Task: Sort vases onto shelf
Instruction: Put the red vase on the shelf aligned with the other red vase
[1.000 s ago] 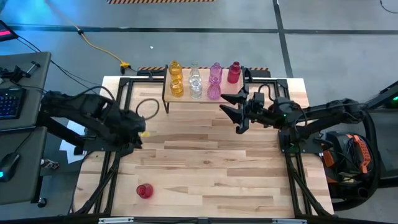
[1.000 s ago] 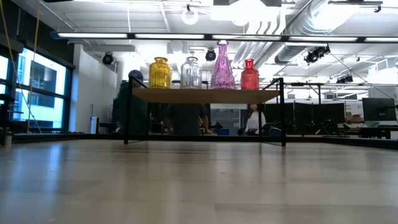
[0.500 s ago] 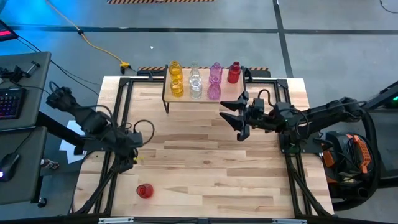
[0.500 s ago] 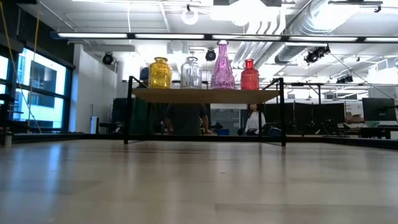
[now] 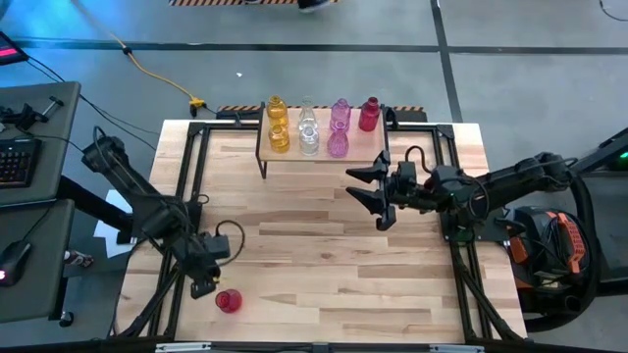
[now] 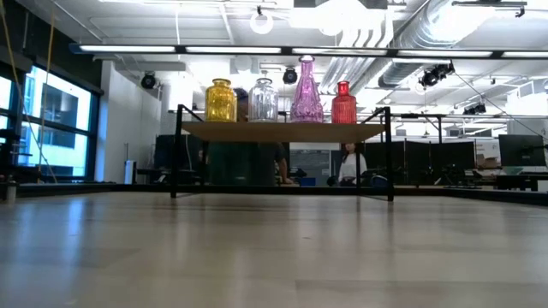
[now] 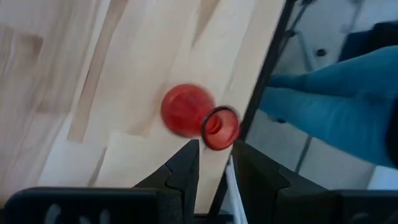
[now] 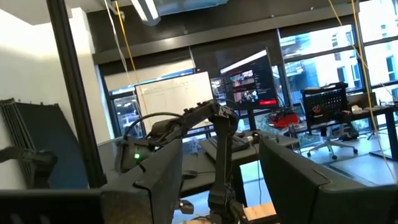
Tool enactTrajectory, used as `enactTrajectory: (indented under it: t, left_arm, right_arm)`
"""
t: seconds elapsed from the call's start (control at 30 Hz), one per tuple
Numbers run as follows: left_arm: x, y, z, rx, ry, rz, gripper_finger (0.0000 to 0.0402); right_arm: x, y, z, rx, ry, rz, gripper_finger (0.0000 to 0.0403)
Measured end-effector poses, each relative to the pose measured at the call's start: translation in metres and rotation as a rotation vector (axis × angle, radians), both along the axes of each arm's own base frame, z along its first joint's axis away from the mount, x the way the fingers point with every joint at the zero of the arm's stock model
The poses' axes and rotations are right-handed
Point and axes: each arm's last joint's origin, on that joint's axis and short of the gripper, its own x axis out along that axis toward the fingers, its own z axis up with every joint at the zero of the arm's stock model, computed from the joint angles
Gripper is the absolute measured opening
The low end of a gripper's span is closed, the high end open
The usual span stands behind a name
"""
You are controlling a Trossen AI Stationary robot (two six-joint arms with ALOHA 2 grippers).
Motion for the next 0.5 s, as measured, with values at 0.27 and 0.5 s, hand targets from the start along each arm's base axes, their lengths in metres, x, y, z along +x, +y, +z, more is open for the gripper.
enactTrajectory:
  t: [0.27, 0.5]
  left_arm:
    - [0.012, -0.023, -0.019, 0.027, 0.048, -0.005, 0.009]
    - [0.017, -0.038, -0.037, 0.076, 0.1, -0.023, 0.009]
  right_arm:
    - [0.0, 0.002, -0.002, -0.012, 0.024, 0.013, 0.0197]
    - [0.001, 0.003, -0.003, -0.015, 0.03, 0.035, 0.0197]
